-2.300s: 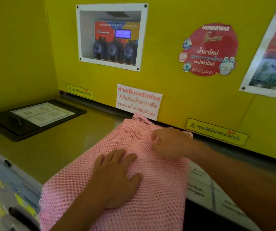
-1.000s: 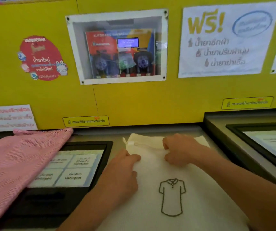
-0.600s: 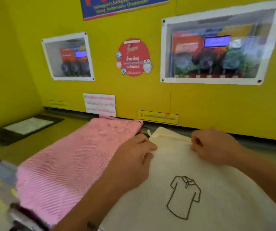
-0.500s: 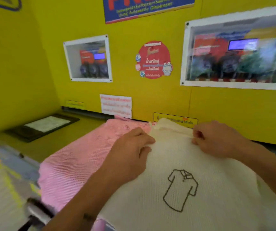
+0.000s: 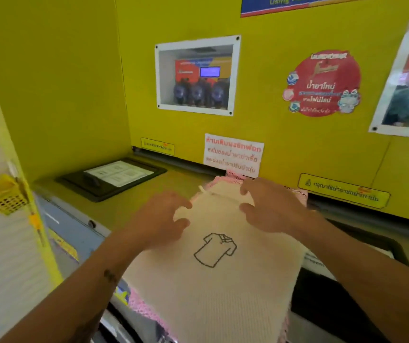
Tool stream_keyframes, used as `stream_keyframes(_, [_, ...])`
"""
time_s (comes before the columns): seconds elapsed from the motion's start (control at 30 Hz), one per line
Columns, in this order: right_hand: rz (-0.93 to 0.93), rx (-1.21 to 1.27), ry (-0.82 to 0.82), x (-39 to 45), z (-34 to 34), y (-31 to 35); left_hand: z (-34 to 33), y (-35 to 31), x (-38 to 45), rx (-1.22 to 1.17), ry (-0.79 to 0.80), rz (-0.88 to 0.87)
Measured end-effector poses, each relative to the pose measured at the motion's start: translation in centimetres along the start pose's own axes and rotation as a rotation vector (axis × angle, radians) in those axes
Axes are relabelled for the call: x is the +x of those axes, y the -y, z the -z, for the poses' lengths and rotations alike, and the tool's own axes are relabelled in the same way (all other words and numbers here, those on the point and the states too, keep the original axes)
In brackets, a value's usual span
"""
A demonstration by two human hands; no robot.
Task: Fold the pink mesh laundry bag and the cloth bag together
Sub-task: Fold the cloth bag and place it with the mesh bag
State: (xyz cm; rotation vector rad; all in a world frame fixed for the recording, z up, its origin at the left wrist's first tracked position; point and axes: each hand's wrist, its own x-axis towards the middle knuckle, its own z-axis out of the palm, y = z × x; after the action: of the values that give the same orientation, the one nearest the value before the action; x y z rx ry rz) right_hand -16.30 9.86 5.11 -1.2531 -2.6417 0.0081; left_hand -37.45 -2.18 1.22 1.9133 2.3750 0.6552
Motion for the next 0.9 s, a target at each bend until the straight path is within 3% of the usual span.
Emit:
stream_keyframes(0.1, [0.023, 0.033, 0.208, -2.8, -1.7, 0.3, -1.5, 1.6, -1.6, -0.057, 0.162, -0.04])
stream_keyframes(0.2, [0.047, -0.015, 0.374, -3.6, -2.7, -0.2, -2.8, 2.5, -2.3, -0.086, 0.158, -0.053])
stream_keyframes(0.47, [0.068, 0.113, 0.29, -2.4, -4.2, -1.3, -3.0, 2.5, -2.6, -0.171, 0.041, -0.033])
stream_keyframes(0.6, [0.043, 0.016, 0.29, -2.9, -3.8, -0.8, -2.2, 2.0, -4.3, -0.288, -0.048, -0.146])
stream_keyframes(0.8, [0.151, -0.011, 0.154, -8.1, -0.8, 1.7, -0.8, 2.3, -9.7, -0.309, 0.17, -0.234])
stream_keyframes(0.9, [0.26, -0.011, 0.308, -12.1, 1.6, 3.4, -2.8, 2.7, -11.5, -0.142, 0.164, -0.294])
